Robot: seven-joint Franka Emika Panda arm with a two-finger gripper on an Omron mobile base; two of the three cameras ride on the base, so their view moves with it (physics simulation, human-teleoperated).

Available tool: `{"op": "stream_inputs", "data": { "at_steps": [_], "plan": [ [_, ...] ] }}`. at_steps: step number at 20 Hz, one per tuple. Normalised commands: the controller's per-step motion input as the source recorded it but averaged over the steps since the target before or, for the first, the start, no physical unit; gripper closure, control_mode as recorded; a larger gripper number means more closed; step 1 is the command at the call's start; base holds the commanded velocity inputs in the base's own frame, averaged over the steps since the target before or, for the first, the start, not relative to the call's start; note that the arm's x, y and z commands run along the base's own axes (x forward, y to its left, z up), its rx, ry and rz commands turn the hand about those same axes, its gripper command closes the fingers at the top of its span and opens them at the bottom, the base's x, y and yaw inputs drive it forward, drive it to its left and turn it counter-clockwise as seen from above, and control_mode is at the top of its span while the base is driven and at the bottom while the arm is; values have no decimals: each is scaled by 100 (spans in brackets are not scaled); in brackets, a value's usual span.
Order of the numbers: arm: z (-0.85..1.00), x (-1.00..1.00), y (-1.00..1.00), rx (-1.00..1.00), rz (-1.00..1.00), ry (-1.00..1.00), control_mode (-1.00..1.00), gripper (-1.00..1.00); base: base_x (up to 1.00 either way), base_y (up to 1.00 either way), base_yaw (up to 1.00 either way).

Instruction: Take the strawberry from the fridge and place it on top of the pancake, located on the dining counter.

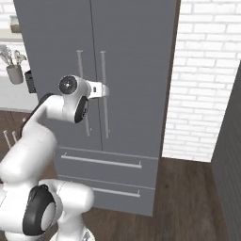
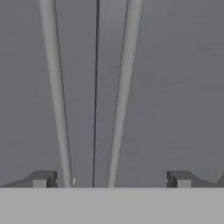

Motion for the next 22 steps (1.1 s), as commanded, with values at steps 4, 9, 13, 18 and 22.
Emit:
{"op": "stream_inputs", "data": {
  "at_steps": [4, 9, 13, 18, 22],
  "plan": [
    [0, 59, -6, 3, -4, 6, -100, -100, 0, 0, 0],
    [0, 45, 0, 0, -4, 3, -100, -100, 0, 0, 0],
    [0, 27, 0, 1, -1, -2, -100, -100, 0, 0, 0],
    [1, 60, -17, 8, 0, 1, -100, -100, 0, 0, 0],
    [0, 40, -6, 2, 0, 0, -100, -100, 0, 0, 0]
  ]
}}
